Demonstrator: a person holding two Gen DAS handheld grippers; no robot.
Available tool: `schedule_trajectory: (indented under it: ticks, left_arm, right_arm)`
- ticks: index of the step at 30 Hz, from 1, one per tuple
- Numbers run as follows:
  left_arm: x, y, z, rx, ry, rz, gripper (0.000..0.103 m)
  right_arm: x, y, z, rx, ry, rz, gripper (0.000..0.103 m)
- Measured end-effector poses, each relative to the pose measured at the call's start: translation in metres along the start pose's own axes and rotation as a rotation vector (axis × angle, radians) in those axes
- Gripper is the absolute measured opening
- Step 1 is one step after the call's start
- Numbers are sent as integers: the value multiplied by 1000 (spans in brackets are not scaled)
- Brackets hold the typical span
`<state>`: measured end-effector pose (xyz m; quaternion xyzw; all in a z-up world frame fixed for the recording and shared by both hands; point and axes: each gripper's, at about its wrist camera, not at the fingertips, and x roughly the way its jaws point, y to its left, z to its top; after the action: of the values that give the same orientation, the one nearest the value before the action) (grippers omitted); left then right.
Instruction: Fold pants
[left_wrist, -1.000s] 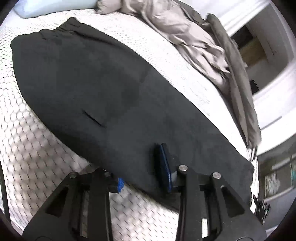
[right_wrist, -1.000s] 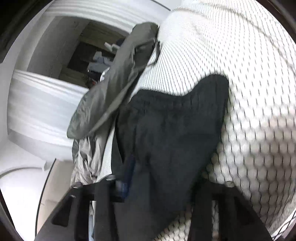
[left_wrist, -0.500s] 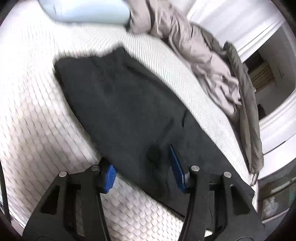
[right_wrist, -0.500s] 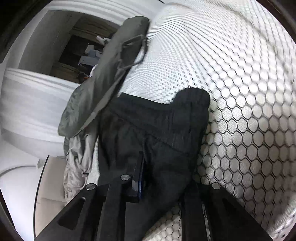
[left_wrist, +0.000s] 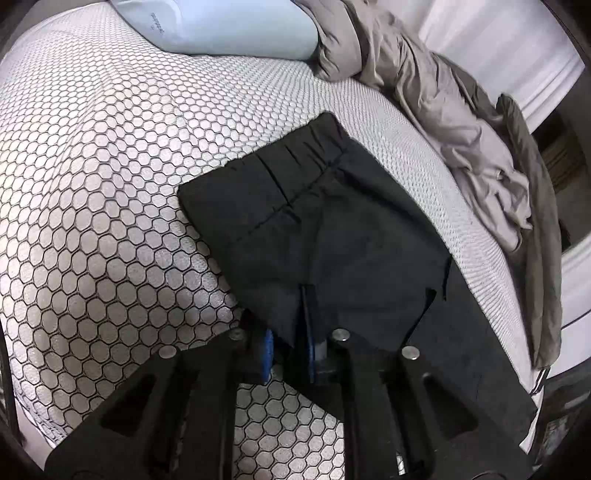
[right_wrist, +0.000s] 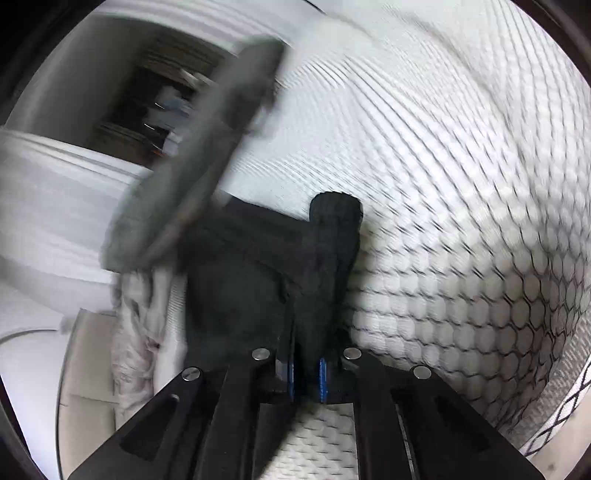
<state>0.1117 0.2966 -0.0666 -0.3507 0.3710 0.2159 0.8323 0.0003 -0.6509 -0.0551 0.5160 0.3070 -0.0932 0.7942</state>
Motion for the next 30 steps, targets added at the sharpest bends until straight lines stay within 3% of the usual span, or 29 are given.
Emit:
schedule_trajectory:
  ticks: [2, 4, 7, 11, 13, 17, 18, 21, 24, 28, 30]
  left_arm:
    - [-13, -1, 1, 34, -16, 36, 27]
    - [-32, 2, 3, 41, -81, 88, 55]
    - [-56, 9, 6, 44, -158, 156, 61]
    - [-81, -1, 4, 53, -186, 40, 63]
    - [-78, -26, -4, 138, -166, -5, 68]
    - [-61, -89, -27, 296, -75, -112, 77]
    - [-55, -112, -36, 350, -49, -137, 80]
    - [-33, -179, -62, 509, 20, -202, 83]
    - [-20, -236, -108, 664, 68, -269, 83]
    - [13, -268, -145, 824, 173, -228, 83]
    - [28, -266, -154, 881, 209, -146, 83]
  right_arm:
    - [-17, 1, 3, -10, -16, 7, 19]
    - [-40, -1, 4, -26, -89, -40, 32]
    - [-70, -5, 10, -48, -201, -169, 36]
    - [-85, 25, 8, -212, -238, -248, 37]
    - [-76, 56, 1, -331, -211, -221, 41]
    - [-37, 122, -34, -628, -86, -193, 81]
    - [-25, 135, -43, -683, -44, -199, 85]
    - [23, 168, -77, -869, 96, -253, 85]
    - [58, 179, -124, -1068, 170, -294, 85]
    - [99, 175, -157, -1259, 239, -378, 83]
    - [100, 170, -148, -1255, 235, -372, 82]
